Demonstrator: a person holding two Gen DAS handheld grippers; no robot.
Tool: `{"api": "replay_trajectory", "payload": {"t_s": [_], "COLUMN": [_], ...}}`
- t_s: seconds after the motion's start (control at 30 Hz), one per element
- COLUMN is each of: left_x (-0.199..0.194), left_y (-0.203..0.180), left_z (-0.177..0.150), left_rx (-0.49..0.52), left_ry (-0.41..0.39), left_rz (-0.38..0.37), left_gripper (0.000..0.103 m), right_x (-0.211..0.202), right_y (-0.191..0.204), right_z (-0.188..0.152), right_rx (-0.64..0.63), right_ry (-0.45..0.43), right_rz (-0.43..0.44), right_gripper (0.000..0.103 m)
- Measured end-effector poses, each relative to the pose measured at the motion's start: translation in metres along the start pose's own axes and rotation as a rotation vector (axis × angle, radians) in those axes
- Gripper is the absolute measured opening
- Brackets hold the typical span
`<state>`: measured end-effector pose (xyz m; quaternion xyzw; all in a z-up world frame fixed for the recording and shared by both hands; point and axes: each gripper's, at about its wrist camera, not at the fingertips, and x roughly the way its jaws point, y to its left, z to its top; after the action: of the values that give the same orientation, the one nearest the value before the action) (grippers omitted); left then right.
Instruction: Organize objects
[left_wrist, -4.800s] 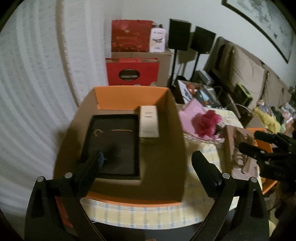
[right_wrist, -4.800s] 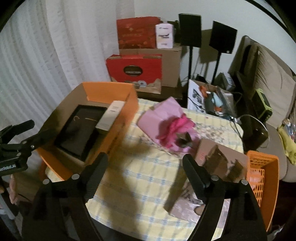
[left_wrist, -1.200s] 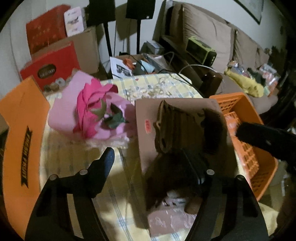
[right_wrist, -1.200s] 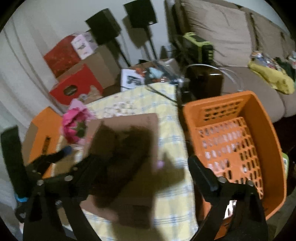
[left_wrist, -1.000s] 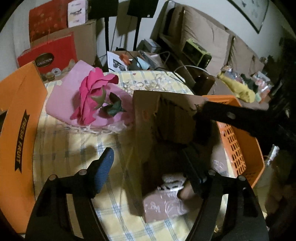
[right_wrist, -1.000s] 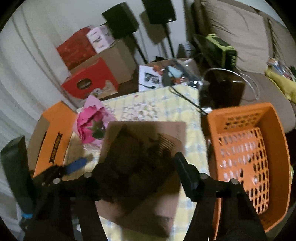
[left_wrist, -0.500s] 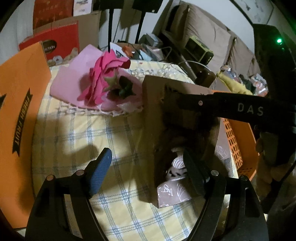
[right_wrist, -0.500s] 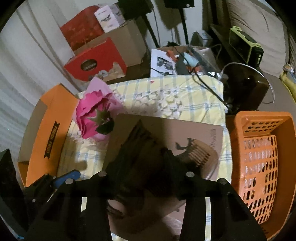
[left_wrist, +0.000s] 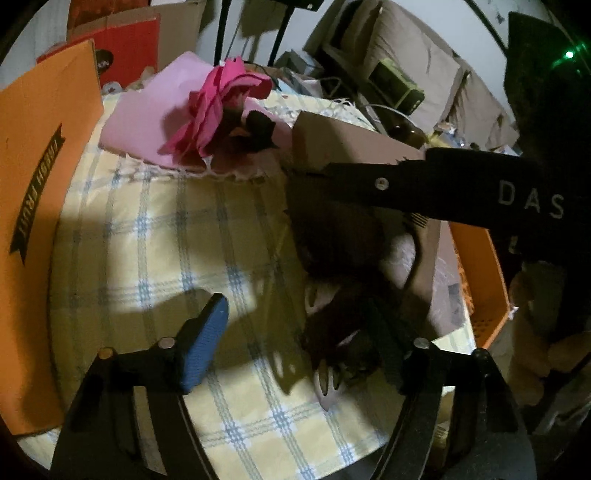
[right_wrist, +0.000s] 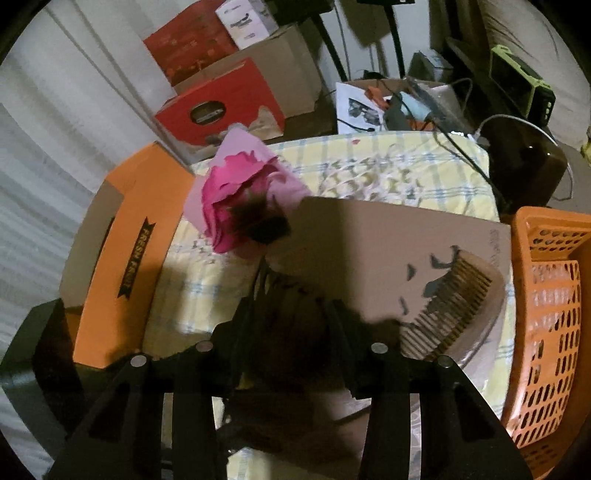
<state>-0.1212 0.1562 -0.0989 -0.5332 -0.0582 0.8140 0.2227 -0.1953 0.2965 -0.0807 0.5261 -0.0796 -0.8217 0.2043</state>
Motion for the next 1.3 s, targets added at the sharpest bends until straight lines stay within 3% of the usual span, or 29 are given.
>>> {"api": "replay_trajectory", "payload": {"t_s": [0.2, 0.43, 0.57, 0.63, 0.67, 0.73, 0.87, 1.1, 1.23, 1.3], "left_x": [-0.007, -0.017, -0.018, -0.012, -0.011, -0.013, -0.01, -0.005, -0.005, -0.007], "left_y": [-0.005, 0.0, 0.009, 0.011, 0.012, 0.013, 0.013, -0.003, -0.002, 0.0], "left_z": [0.0, -0.001, -0.001, -0.003, -0.004, -0.007, -0.01, -0.022, -0.025, -0.026], "left_rx": [-0.002, -0.003, -0.027, -0.037, -0.047, -0.06, -0.076, 0.0, 0.016, 0.021], "left_ry": [0.032, 0.04, 0.056, 0.088, 0.091, 0.065, 0.073, 0.083, 0.107, 0.1], "left_rz": [-0.068, -0.103, -0.139, -0.179, -0.179, -0.172, -0.194, -0.114, -0.116, -0.117], "left_gripper": [0.028, 0.018, 0.018, 0.034, 0.055, 0.072, 0.073, 0.07, 0.03, 0.029], "right_x": [0.001, -0.004, -0.002, 0.0, 0.0, 0.001, 0.001, 0.003, 0.005, 0.006], "right_y": [0.007, 0.004, 0.008, 0.011, 0.013, 0.015, 0.017, 0.026, 0.032, 0.035], "right_z": [-0.005, -0.013, -0.015, -0.017, -0.017, -0.018, -0.021, -0.025, -0.027, -0.028], "right_rx": [-0.013, -0.001, -0.008, -0.011, -0.013, -0.01, 0.01, 0.018, 0.006, 0.003], "right_ry": [0.0, 0.006, 0.012, 0.011, 0.009, 0.004, -0.002, 0.018, 0.024, 0.029], "right_rz": [-0.025, -0.025, -0.025, -0.031, -0.034, -0.042, -0.048, -0.049, -0.056, -0.049], "right_gripper": [0.043, 0.045, 0.045, 0.045, 0.045, 0.045, 0.045, 0.045, 0.045, 0.045]}}
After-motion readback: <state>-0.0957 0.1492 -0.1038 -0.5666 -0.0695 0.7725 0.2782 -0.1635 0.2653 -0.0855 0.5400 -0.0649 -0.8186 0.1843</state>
